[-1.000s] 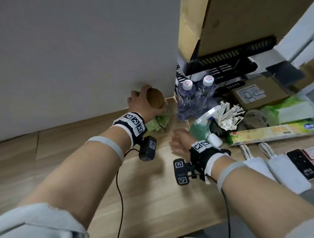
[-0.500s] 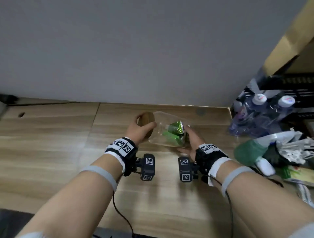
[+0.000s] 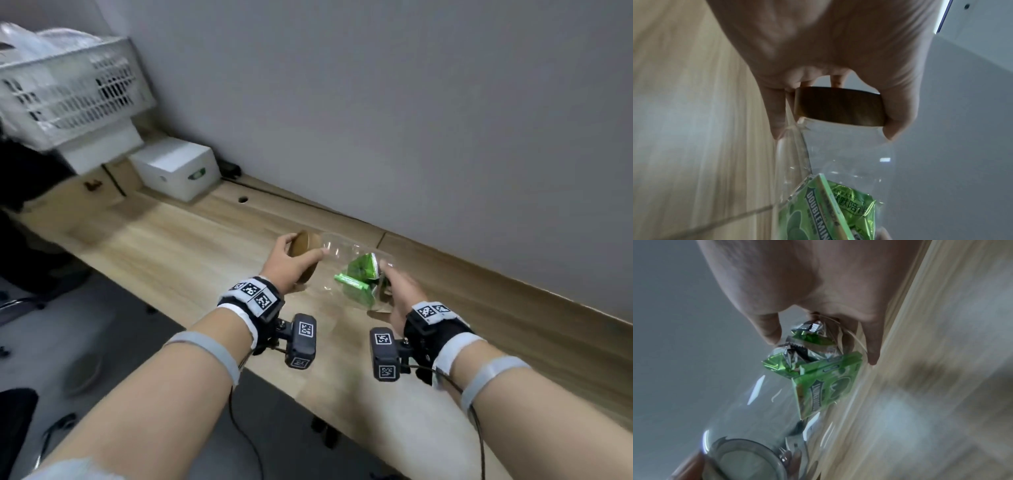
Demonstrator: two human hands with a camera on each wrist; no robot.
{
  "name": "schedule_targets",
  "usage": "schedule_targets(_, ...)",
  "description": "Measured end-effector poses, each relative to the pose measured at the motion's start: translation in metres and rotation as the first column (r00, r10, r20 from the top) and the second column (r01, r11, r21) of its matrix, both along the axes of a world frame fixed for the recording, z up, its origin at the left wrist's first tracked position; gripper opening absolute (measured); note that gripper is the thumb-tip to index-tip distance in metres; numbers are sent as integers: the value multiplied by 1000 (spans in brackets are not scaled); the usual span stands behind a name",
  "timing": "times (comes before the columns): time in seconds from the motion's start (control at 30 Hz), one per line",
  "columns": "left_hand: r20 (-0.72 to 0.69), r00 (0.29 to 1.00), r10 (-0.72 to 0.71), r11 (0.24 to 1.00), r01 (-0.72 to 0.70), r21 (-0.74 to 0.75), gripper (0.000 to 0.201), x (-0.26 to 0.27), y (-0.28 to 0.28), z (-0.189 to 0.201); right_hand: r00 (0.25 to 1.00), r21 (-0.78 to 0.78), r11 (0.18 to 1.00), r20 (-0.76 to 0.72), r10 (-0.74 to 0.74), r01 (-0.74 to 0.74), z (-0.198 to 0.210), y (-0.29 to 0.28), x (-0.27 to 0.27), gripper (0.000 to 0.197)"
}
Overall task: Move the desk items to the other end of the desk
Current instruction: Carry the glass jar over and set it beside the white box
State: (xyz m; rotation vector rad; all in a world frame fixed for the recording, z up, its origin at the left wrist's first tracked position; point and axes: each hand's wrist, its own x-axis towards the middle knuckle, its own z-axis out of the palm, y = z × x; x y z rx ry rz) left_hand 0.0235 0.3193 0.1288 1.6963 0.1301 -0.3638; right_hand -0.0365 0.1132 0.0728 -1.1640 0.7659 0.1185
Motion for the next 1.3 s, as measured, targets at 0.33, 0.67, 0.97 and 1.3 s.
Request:
schedule_targets(0.33,-98,980,175,976,-186,-116,49,77,184,-1,983,42,982,0,183,-183,2,176,100,37)
schedule_targets(0.67,-153,973,171,983,-178,-35,79,220,329,-30,938,215,916,-7,347,-338,-57,313,272,42)
schedule_targets(0.97,-447,886,120,983,-170,-73,74,351,368,-52,880,151,891,-153,449,-428,-118,368,404,74)
schedule_targets(1.3,-443,896,-5,1000,7,3,43,498,355,-101,947,281,940,-195,254,-194,-70,388,488,56)
